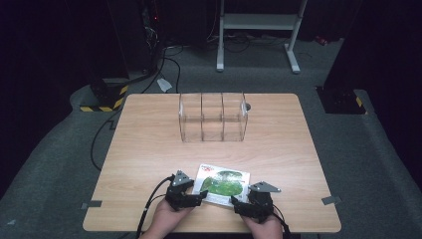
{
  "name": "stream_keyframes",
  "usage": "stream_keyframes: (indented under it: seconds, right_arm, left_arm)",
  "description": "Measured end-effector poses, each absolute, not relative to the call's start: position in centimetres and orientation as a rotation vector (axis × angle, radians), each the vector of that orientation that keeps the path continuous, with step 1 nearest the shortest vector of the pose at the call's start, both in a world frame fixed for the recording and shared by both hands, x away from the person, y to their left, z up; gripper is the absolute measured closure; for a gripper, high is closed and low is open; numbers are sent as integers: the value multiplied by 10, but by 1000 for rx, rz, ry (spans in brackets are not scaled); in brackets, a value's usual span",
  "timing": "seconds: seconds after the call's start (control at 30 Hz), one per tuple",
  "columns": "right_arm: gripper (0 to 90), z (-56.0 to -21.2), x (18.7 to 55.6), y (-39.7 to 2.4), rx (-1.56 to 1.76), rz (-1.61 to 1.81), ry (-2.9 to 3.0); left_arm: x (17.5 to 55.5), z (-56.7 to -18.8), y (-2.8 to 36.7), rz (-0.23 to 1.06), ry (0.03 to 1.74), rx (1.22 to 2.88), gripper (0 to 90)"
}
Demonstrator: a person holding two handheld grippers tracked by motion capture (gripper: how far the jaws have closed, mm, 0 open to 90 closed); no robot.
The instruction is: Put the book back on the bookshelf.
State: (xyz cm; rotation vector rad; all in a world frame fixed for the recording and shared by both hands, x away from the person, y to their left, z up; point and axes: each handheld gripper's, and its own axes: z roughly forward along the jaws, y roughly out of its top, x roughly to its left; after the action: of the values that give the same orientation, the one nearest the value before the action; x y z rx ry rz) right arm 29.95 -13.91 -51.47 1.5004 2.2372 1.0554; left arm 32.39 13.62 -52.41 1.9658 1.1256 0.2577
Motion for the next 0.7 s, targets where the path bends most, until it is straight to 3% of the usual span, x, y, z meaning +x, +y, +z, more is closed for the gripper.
stream_keyframes:
  seconds: [0.33,0.7]
  right_arm:
    - [233,-517,297,-134,1505,1069,2247]
    - [241,-512,312,-116,1444,998,2262]
  left_arm:
    - [331,-525,137,193,1171,1894,306]
    - [335,-524,143,260,1208,1895,305]
